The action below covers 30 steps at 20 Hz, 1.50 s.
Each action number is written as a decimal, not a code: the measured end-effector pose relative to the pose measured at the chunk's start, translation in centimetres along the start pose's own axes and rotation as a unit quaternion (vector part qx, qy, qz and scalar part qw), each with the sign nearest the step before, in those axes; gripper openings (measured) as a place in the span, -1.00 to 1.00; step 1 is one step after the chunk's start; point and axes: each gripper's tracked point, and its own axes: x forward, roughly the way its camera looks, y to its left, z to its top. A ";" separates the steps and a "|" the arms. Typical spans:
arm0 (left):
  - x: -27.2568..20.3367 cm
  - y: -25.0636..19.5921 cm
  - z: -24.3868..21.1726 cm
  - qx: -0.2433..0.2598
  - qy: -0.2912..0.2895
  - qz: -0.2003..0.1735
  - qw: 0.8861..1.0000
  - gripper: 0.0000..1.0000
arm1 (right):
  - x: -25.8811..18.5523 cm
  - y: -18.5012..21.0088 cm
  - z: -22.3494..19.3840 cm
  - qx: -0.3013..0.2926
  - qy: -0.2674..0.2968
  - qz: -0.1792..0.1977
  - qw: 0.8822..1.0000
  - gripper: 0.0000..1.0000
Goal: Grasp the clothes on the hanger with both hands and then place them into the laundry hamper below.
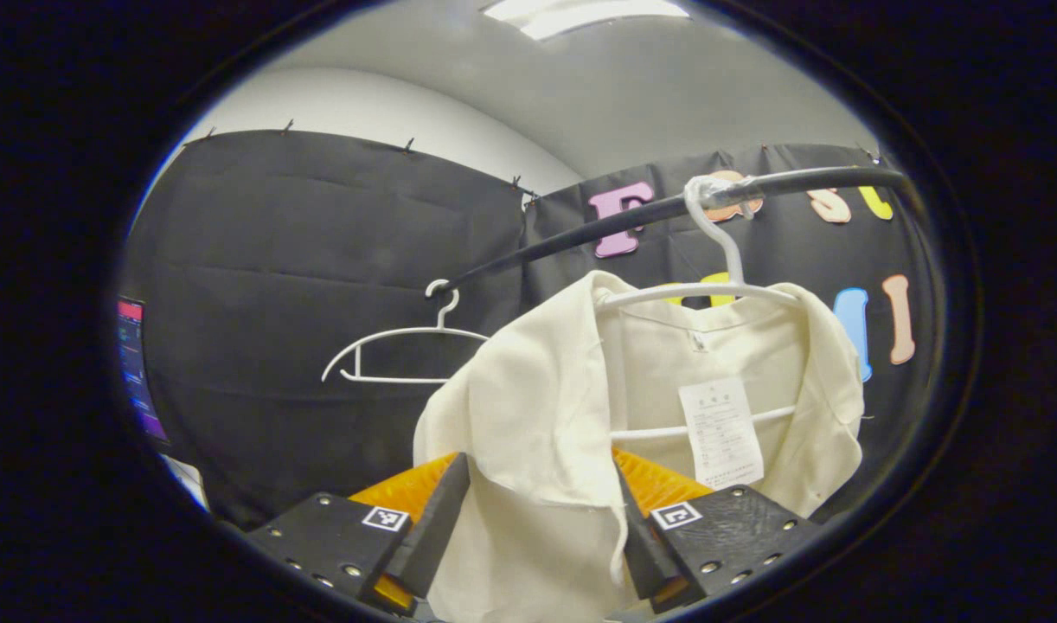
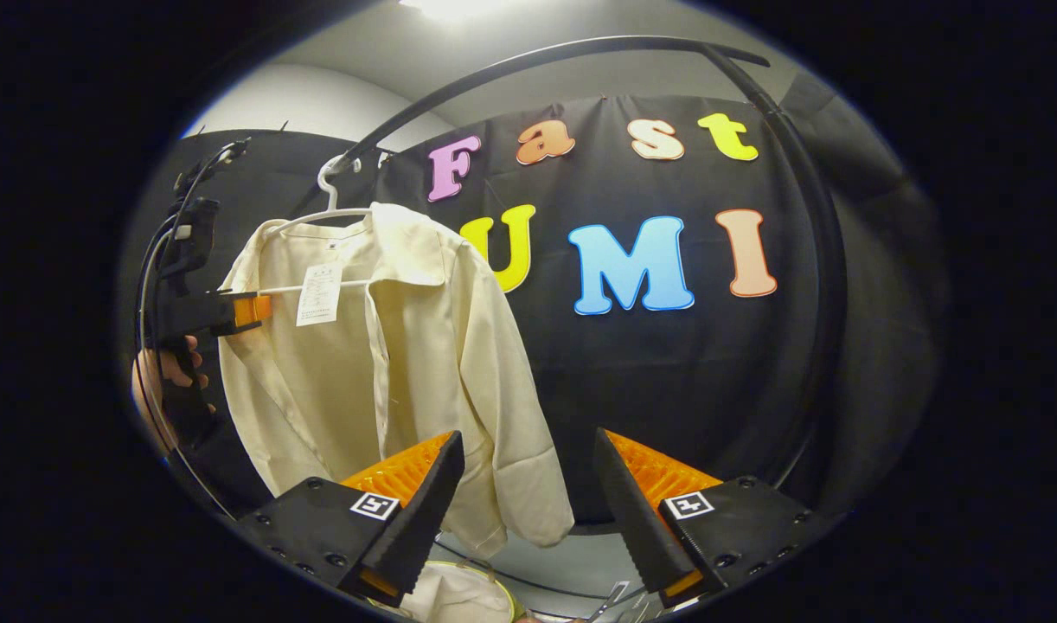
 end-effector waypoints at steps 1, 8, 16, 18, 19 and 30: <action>0.3 0.1 -0.1 0.003 0.001 0.001 1.000 0.38 | 0.4 0.1 -0.4 0.003 0.006 0.006 1.000 0.92; 0.0 1.4 0.4 0.000 -0.008 -0.005 1.000 -0.87 | 2.0 2.1 -2.4 0.013 0.038 0.039 0.998 0.92; -1.5 1.0 1.0 -0.042 0.009 -0.137 0.990 -0.95 | 0.8 7.1 1.9 0.011 0.002 0.047 0.999 0.92; -1.6 0.9 0.9 -0.041 0.007 -0.158 0.987 -0.95 | 0.7 9.1 3.7 0.023 -0.012 0.053 0.998 0.92; -1.6 0.8 1.0 -0.045 0.005 -0.166 0.985 -0.95 | 0.8 10.0 4.4 0.025 -0.016 0.056 0.998 0.92; -0.4 0.8 0.5 -0.092 0.010 -0.198 0.976 -0.96 | 4.0 15.0 9.2 0.029 -0.022 0.043 0.998 0.92</action>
